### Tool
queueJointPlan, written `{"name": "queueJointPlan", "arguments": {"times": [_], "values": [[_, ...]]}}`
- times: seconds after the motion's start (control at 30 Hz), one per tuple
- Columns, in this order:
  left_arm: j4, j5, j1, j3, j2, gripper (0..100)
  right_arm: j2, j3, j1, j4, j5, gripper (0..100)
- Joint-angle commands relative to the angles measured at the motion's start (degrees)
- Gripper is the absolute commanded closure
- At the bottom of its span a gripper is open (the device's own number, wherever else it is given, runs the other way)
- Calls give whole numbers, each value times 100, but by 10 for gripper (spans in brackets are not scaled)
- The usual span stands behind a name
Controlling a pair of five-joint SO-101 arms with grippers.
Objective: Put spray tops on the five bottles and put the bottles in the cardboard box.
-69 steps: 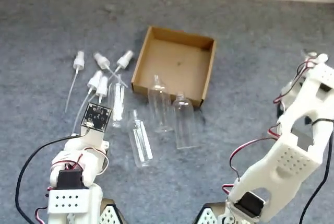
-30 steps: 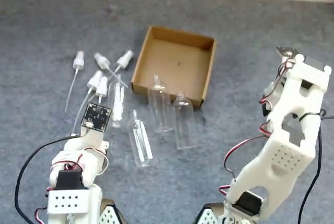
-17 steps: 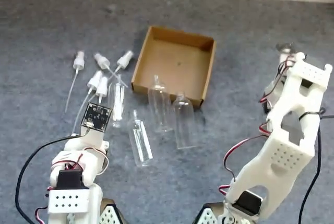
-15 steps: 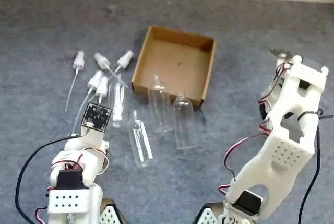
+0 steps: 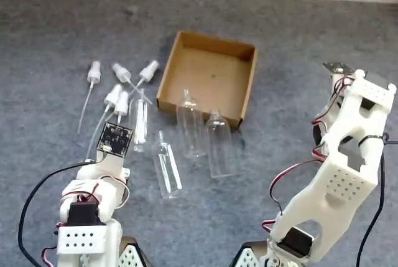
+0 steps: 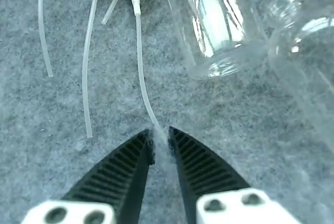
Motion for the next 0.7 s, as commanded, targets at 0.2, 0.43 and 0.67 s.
{"name": "queueJointPlan", "arguments": {"times": [0.2,0.43,0.67], "values": [[26,35,-57,154,-48,995,-154,-145,-31,31,-1363,979],[26,35,-57,154,-48,995,48,-1270,-400,22,-2040,982],[26,35,-57,154,-48,995,716,-2527,-743,629,-1741,954]]}}
